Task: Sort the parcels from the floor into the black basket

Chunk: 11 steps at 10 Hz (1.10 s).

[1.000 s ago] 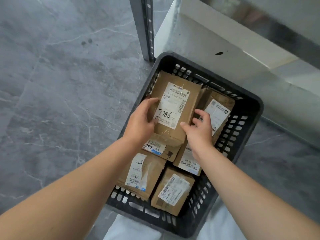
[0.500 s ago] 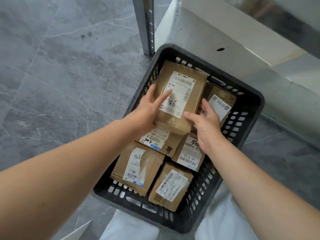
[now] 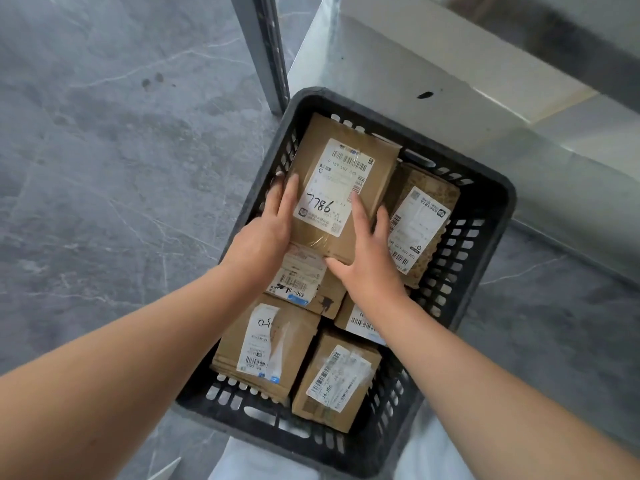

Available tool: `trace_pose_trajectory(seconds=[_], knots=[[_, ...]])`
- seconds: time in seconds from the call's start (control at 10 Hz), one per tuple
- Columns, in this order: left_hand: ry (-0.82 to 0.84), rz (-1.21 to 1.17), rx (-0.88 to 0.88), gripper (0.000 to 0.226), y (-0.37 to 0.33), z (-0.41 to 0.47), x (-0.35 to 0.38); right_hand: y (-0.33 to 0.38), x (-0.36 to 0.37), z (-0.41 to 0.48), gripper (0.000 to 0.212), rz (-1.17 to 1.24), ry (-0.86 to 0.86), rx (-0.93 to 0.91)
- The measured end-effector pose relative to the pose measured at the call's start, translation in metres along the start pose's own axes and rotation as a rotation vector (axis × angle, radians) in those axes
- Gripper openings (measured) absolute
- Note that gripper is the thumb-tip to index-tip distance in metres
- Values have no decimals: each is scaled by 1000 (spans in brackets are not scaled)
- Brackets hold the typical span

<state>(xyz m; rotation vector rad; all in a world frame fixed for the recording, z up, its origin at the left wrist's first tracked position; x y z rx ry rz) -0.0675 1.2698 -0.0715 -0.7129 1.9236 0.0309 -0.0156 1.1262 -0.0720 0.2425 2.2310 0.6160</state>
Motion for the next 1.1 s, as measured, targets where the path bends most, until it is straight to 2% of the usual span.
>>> trace_pose_trajectory(seconds=[0.1, 0.2, 0.3, 0.4, 0.5, 0.6, 0.7, 0.8, 0.9, 1.0, 1.1], knots=[[5, 96, -5, 123, 4, 0, 6, -2, 2, -4, 106, 46, -35, 30], [-3, 181, 26, 121, 3, 1, 7, -2, 5, -2, 110, 70, -64, 55], [-2, 189, 38, 115, -1, 1, 8, -4, 6, 10, 116, -122, -53, 92], [-10, 272, 50, 92, 1, -2, 7, -4, 7, 21, 119, -335, -3, 124], [39, 290, 130, 46, -1, -5, 8, 9, -5, 31, 89, -366, -53, 56], [145, 245, 170, 41, 0, -1, 27, 17, -16, 46, 62, -377, -79, -18], [231, 143, 80, 57, 3, 5, 39, 10, -9, 57, 69, -335, 39, -6], [286, 110, 67, 66, 2, 5, 43, 7, -2, 57, 87, -405, 133, -26], [344, 56, 49, 55, 0, 6, 42, 10, -3, 54, 91, -502, 209, -31], [434, 93, 2, 43, -3, 17, 38, 13, -10, 57, 82, -487, 263, -11], [416, 186, 7, 46, -25, 13, 23, 28, -17, 46, 83, -506, 172, -108]])
Point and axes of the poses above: each hand's wrist, its own z-axis towards the middle knuckle, its own x-axis out of the palm, y = z × x, the point moved 10 cm from there along z, towards the middle knuckle, and after that the axes turned 7 degrees about -y, right-handed, at the moved point
